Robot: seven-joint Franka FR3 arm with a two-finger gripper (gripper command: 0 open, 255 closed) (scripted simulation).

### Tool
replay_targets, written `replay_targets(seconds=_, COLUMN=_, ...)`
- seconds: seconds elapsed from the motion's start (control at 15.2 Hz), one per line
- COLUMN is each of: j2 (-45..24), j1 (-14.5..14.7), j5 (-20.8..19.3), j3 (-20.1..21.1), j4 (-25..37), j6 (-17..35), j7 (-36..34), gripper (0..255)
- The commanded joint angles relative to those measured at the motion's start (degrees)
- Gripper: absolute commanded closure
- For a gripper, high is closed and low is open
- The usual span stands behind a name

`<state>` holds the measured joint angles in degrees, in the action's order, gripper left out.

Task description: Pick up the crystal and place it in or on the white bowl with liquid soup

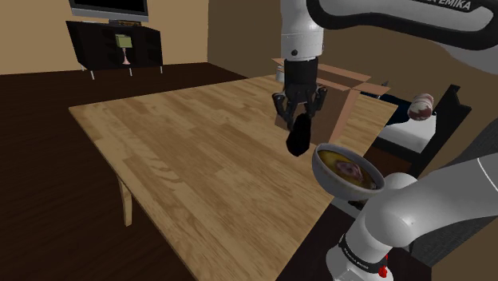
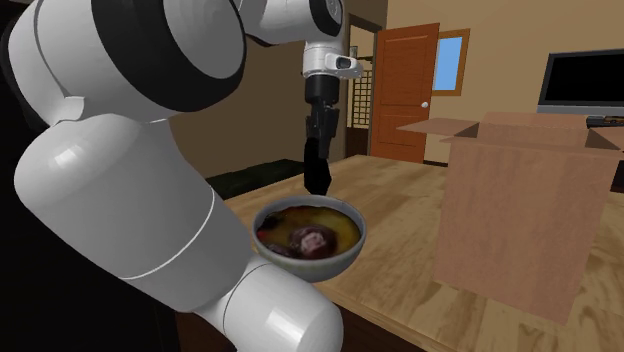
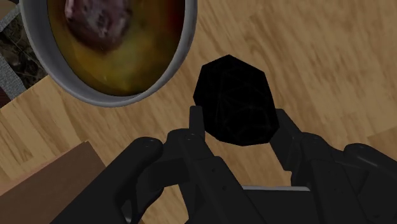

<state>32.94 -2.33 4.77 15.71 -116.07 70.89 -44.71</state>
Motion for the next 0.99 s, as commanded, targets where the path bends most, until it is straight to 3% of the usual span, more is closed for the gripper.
replay_targets(seconds=0.0, j2=-0.72, j1=-0.11, j5=-0.15, j3=-0.02, j4=2.16, j6=-1.45, j7=-0.07, gripper=255)
replay_targets(seconds=0.2, j2=-1.45, j1=-0.23, j5=-0.32, j3=-0.07, j4=4.55, j6=-3.13, j7=-0.12, gripper=255)
replay_targets(seconds=0.92, j2=19.55, j1=1.32, j5=-4.86, j3=-8.73, j4=-9.35, j6=-10.37, j7=8.41, gripper=255)
